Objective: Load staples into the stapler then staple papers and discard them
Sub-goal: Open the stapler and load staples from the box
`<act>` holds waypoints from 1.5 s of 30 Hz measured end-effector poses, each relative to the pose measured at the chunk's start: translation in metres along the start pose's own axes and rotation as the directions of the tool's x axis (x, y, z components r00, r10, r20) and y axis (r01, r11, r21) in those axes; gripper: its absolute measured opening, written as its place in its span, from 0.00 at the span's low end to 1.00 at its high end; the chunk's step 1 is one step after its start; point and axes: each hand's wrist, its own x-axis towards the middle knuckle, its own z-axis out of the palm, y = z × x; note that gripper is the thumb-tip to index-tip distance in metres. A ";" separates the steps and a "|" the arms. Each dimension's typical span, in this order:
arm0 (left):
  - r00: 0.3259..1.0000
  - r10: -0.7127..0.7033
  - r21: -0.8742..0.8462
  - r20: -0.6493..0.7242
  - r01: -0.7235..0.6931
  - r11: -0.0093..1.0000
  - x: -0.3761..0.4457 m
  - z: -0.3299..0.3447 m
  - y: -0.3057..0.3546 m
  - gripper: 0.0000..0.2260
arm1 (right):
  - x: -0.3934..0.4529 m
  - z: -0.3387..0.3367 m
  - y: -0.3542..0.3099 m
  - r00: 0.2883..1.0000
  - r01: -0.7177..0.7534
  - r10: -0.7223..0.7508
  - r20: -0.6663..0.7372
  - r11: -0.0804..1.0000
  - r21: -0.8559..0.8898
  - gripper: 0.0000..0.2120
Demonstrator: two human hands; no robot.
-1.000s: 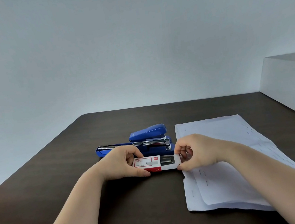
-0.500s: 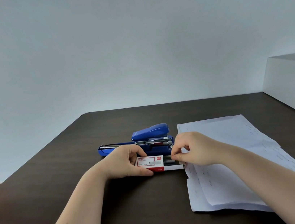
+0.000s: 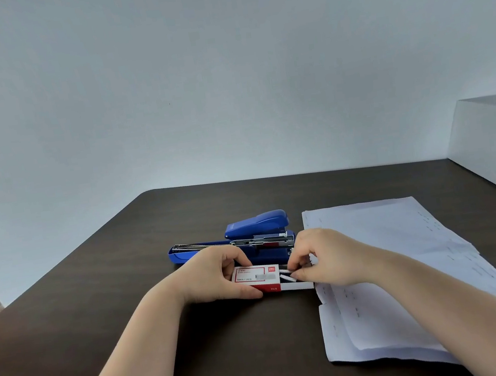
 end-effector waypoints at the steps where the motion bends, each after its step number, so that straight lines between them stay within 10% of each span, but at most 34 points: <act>1: 1.000 0.000 0.002 0.001 0.000 1.000 0.000 0.000 0.000 0.18 | 0.000 0.001 0.000 1.000 0.000 0.000 -0.012 1.000 0.011 0.07; 19: 1.000 -0.007 0.022 0.020 0.006 1.000 -0.001 0.000 0.001 0.22 | -0.003 -0.004 0.005 0.983 -0.097 0.132 -0.127 0.964 0.248 0.05; 45: 1.000 -0.002 0.033 -0.003 0.003 0.999 0.000 0.000 0.001 0.21 | -0.002 -0.001 0.005 0.997 0.066 -0.072 -0.016 0.967 -0.246 0.12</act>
